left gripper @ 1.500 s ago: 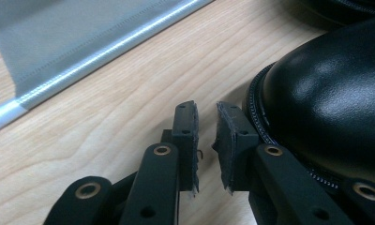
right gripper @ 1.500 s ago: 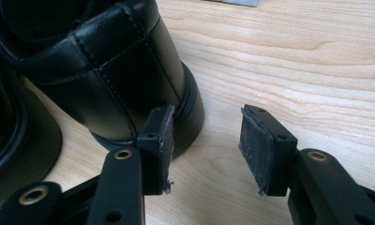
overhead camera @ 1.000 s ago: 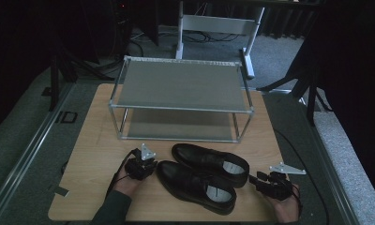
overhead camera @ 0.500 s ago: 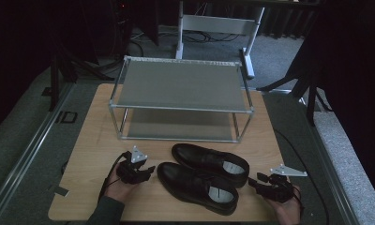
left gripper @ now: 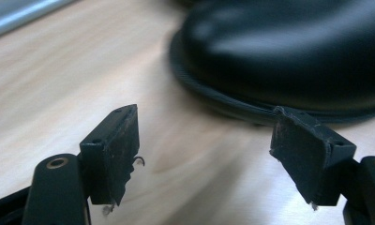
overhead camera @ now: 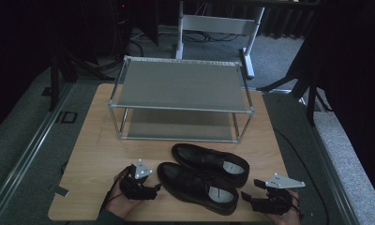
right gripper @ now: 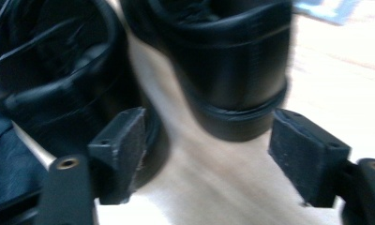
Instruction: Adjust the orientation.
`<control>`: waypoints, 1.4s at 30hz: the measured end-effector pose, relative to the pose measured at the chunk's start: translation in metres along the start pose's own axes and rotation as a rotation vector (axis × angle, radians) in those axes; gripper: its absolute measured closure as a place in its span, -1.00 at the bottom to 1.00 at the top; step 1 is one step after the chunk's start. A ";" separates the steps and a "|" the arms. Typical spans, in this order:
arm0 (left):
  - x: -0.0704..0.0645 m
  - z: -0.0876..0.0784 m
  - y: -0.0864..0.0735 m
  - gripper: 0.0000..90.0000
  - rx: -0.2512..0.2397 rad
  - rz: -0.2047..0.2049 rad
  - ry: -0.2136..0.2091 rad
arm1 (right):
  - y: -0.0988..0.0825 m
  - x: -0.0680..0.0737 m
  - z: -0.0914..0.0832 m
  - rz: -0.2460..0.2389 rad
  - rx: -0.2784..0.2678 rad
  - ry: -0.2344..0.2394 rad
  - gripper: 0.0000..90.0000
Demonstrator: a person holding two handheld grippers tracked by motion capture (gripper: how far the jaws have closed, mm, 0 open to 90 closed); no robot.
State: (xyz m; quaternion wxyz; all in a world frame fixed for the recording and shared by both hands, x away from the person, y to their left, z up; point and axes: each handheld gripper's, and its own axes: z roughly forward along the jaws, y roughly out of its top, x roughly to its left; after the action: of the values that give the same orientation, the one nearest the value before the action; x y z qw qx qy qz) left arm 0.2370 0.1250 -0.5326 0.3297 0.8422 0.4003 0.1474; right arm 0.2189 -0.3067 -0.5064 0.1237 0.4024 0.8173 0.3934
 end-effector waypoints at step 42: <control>-0.020 0.021 0.009 -0.63 -0.029 0.018 -0.046 | -0.004 0.019 0.004 -0.199 -0.008 0.062 -0.63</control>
State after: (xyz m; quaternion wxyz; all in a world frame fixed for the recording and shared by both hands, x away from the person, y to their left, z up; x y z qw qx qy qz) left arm 0.2402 0.0965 -0.5423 0.3498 0.8440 0.3829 0.1365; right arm 0.2063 -0.2920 -0.5099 0.1386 0.3065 0.8550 0.3947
